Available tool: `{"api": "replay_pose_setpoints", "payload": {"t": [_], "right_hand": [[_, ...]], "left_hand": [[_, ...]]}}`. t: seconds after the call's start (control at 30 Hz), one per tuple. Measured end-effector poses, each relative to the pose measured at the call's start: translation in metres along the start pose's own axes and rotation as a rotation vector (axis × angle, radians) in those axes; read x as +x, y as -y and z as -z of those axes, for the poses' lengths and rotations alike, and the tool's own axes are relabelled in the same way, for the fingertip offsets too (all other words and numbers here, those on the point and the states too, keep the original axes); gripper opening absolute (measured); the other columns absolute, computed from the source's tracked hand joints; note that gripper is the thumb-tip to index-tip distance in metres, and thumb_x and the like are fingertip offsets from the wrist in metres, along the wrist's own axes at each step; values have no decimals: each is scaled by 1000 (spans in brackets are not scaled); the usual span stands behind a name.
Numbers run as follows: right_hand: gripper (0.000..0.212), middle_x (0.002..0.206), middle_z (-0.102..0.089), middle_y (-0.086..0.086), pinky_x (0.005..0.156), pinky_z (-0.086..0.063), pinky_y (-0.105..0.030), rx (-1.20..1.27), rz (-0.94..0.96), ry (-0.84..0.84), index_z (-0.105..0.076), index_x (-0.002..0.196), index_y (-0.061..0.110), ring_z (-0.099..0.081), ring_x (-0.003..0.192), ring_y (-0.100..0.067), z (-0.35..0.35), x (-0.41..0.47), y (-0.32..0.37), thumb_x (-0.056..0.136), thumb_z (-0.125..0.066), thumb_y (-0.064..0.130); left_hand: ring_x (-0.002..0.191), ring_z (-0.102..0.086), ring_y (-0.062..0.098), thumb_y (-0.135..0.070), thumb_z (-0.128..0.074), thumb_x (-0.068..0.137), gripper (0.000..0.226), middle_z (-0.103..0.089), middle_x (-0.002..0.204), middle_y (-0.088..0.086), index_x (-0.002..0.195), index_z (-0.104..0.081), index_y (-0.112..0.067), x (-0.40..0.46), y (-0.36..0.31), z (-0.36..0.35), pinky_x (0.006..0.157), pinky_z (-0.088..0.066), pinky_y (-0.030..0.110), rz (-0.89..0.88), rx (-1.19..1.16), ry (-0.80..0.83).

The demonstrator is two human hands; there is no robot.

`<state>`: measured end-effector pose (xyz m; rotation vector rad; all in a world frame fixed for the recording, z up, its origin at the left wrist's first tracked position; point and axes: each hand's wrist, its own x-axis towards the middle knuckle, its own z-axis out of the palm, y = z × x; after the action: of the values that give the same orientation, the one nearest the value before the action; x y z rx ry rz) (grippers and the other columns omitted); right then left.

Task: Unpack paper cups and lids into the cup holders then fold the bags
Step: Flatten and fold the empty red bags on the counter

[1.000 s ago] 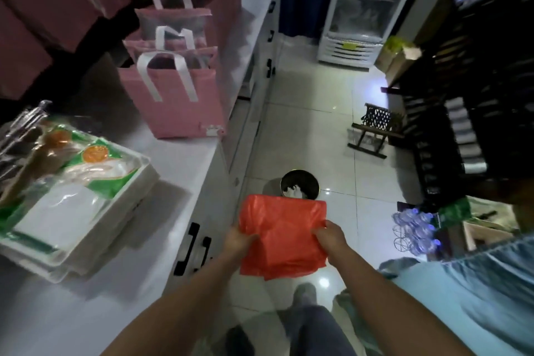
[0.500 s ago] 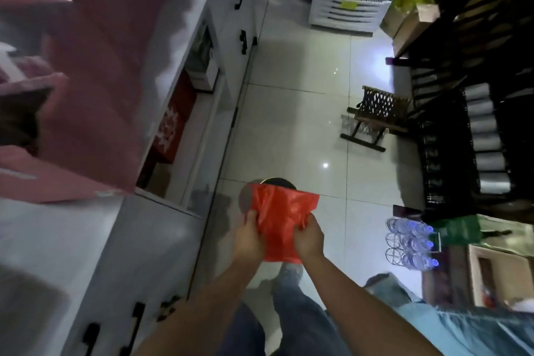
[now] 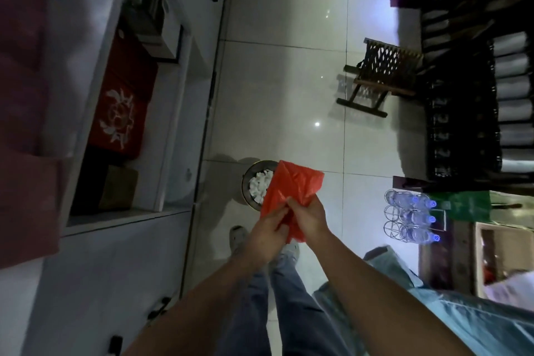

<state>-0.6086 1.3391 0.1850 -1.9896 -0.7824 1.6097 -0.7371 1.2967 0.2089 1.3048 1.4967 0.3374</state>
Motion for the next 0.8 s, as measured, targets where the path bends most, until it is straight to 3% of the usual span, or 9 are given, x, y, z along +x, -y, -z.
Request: {"api": "replay_pose_setpoints", "payload": {"t": [0.07, 0.13, 0.2, 0.27, 0.33, 0.4, 0.5, 0.67, 0.8], "right_hand": [[21, 92, -67, 13, 64, -49, -17, -19, -49, -58, -59, 107, 28, -69, 95, -20, 2, 14, -2, 91, -71, 20], [27, 97, -67, 9, 74, -55, -27, 36, -117, -53, -59, 114, 24, -68, 96, -23, 3, 24, -4, 91, -72, 20], [39, 109, -70, 0, 92, -57, -46, 150, -206, 2, -58, 125, 18, -68, 101, -26, 1, 35, -6, 90, -74, 16], [46, 117, -70, -7, 99, -52, -57, 234, -277, 75, -57, 131, 13, -68, 106, -32, -3, 44, -7, 88, -74, 9], [48, 119, -71, -10, 100, -51, -59, 245, -314, 135, -57, 133, 12, -68, 108, -35, -8, 52, -8, 88, -73, 7], [50, 119, -71, -10, 101, -50, -60, 207, -323, 143, -57, 133, 14, -68, 109, -35, -16, 60, -12, 86, -74, 8], [54, 124, -67, -8, 102, -50, -58, 140, -281, 62, -53, 136, 16, -64, 113, -33, -33, 73, -19, 87, -76, 14], [69, 139, -56, -7, 102, -49, -52, -136, -82, -162, -31, 152, 24, -58, 122, -32, -69, 107, -46, 95, -68, 33], [56, 140, -54, -10, 105, -48, -48, -289, -30, -240, -38, 151, 22, -56, 126, -32, -87, 149, -82, 101, -57, 36]], "left_hand": [[114, -59, 2, -11, -46, 97, 39, -61, 131, -13, 130, -66, -13, 7, 8, 8, 99, -44, 13, -53, -16, -70], [112, -62, 15, -15, -46, 101, 30, -64, 124, -2, 122, -67, -15, 18, 20, 16, 98, -51, 33, -24, 13, -275], [110, -60, 15, -18, -49, 104, 24, -59, 122, -4, 124, -63, -19, 31, 31, 28, 95, -53, 39, 108, -31, -431], [113, -62, 17, -25, -55, 104, 33, -58, 129, -2, 136, -57, -18, 46, 41, 42, 96, -54, 42, 280, -307, -314], [102, -71, 18, -29, -63, 99, 39, -65, 127, 5, 136, -57, -18, 57, 50, 55, 81, -60, 34, 421, -672, -66], [91, -75, 17, -23, -69, 95, 35, -72, 118, 8, 128, -63, -16, 67, 63, 60, 67, -59, 25, 457, -761, 61], [90, -75, 19, -9, -72, 90, 34, -74, 113, 11, 124, -64, -9, 86, 85, 54, 67, -59, 24, 465, -732, 55], [100, -69, 29, -15, -72, 87, 33, -72, 106, 6, 118, -62, -16, 134, 127, 20, 91, -55, 46, 498, -481, -161], [91, -67, 25, -19, -65, 92, 31, -62, 91, -11, 115, -46, -29, 174, 160, -11, 77, -50, 34, 480, -278, -272]]}}
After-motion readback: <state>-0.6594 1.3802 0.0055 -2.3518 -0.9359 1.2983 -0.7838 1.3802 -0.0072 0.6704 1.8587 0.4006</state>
